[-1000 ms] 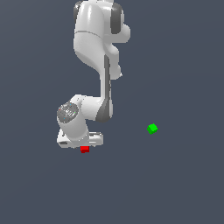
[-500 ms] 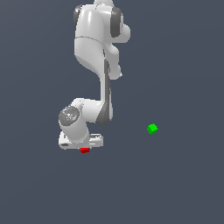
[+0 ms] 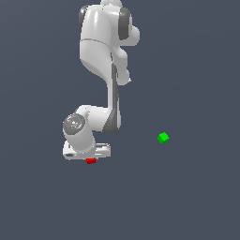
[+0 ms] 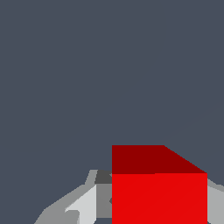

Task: Stack the red cube on top of the green cube.

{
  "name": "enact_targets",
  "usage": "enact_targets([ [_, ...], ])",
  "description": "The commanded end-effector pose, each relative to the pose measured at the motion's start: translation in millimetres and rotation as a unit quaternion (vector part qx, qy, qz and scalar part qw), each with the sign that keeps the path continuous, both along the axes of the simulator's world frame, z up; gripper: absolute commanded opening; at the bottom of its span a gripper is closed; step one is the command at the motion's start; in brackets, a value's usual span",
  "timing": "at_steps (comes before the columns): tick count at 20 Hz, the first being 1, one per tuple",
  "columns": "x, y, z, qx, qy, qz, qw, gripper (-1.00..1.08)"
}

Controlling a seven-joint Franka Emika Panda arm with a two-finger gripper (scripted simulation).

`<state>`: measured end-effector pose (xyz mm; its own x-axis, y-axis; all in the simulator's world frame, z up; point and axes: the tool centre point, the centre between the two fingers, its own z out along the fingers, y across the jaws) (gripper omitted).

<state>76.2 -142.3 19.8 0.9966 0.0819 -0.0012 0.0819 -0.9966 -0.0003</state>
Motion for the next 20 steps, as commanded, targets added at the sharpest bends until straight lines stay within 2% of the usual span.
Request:
enact_targets([
  [1, 0, 0, 3, 0.0, -0.001, 0.0, 1.0, -1.0],
  [6, -1, 0, 21, 0.0, -0.001, 0.0, 1.0, -1.0],
  [15, -1, 0, 83, 0.0, -0.001, 0.0, 1.0, -1.0],
  [20, 0, 0, 99, 0.0, -0.001, 0.0, 1.0, -1.0],
])
